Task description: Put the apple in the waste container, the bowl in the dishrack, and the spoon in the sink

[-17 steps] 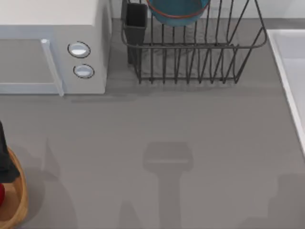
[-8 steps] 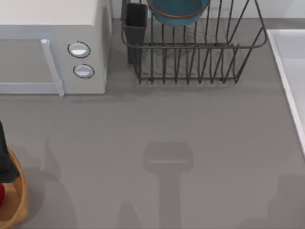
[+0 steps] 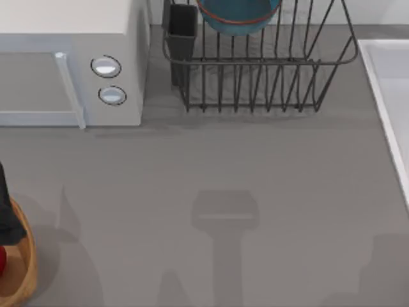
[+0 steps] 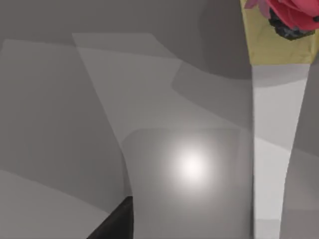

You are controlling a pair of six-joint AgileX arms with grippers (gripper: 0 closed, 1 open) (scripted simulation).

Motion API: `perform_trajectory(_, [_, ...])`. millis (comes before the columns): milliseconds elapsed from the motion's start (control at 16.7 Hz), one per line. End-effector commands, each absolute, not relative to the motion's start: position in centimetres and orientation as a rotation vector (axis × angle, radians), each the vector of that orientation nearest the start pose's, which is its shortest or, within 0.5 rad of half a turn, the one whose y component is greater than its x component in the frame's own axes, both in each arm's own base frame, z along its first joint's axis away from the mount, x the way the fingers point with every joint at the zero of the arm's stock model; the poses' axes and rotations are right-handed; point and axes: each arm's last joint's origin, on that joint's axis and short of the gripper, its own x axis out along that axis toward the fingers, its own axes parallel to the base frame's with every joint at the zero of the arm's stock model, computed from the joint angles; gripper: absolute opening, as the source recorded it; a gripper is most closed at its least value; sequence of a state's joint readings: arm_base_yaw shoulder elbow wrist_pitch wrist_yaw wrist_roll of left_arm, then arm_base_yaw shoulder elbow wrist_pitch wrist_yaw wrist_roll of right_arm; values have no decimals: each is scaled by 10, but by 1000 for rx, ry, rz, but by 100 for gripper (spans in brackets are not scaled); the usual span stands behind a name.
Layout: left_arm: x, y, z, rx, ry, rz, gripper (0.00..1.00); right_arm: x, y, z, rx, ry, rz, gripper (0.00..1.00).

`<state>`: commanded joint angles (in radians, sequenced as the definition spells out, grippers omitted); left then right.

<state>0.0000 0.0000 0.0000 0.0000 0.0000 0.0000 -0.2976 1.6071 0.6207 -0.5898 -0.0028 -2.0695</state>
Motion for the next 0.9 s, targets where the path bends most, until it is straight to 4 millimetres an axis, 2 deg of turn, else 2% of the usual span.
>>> perform_trajectory(480, [106,-1,160,0,0,0,100,210,-64,93,-1351,1106,1361,0])
perform_trajectory(540, [106,-1,160,0,0,0,100,211,-64,115,-1354,1150,1310,0])
perform_trajectory(720, [106,-1,160,0,0,0,100,214,-66,123,-1354,1150,1304,0])
perform_trajectory(900, [106,-1,160,0,0,0,100,217,-67,147,-1348,1154,1314,0])
